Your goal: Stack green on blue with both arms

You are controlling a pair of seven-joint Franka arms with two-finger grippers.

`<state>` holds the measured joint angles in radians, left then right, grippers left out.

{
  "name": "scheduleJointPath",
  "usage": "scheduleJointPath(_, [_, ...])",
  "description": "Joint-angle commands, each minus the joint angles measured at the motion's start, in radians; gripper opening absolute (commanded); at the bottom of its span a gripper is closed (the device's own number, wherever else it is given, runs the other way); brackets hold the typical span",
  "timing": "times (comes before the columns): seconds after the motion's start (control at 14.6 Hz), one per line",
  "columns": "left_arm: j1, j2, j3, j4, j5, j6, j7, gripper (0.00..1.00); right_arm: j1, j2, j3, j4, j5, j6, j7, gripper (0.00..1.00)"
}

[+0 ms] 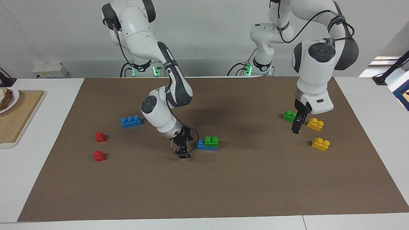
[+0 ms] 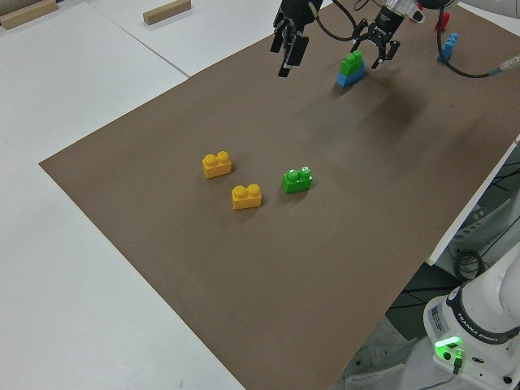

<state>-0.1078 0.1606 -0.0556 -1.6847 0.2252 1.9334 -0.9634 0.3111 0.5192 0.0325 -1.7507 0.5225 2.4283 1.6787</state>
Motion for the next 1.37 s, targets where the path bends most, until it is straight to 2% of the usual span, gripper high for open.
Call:
scheduleJointPath(0.0, [0.074, -0.061, -0.012, -0.038, 0.008, -0.031, 0.264, 1.0, -0.095, -0.06, 0.009, 0.002, -0.002, -0.098, -0.084, 1.0])
scheduleJointPath(0.21, [0.126, -0.087, -0.009, -0.027, -0.048, -0.088, 0.62, 1.0, -0.209, -0.111, 0.006, 0.002, -0.006, -0.201, -0.313, 1.0])
scheduleJointPath(0.34, [0.149, -0.107, -0.007, -0.021, -0.105, -0.129, 0.737, 1.0, -0.274, -0.157, 0.004, 0.002, -0.031, -0.271, -0.495, 1.0])
scheduleJointPath(0.62, [0.143, -0.174, -0.01, -0.021, -0.178, -0.246, 0.796, 1.0, -0.365, -0.281, 0.006, 0.02, -0.202, -0.432, -0.888, 1.0])
scheduleJointPath(0.76, [0.138, -0.191, -0.013, -0.021, -0.181, -0.292, 0.88, 1.0, -0.379, -0.356, 0.004, 0.026, -0.271, -0.504, -1.076, 1.0])
scheduleJointPath(0.89, [0.137, -0.207, -0.016, -0.02, -0.187, -0.306, 0.882, 1.0, -0.376, -0.434, 0.006, 0.042, -0.364, -0.573, -1.245, 1.0])
scheduleJointPath(1.17, [0.137, -0.21, -0.018, 0.007, -0.188, -0.314, 0.917, 1.0, -0.362, -0.582, 0.007, 0.03, -0.439, -0.768, -1.555, 1.0])
scheduleJointPath(1.3, [0.142, -0.21, -0.013, 0.008, -0.251, -0.31, 0.905, 1.0, -0.363, -0.608, 0.009, 0.022, -0.441, -0.801, -1.577, 1.0])
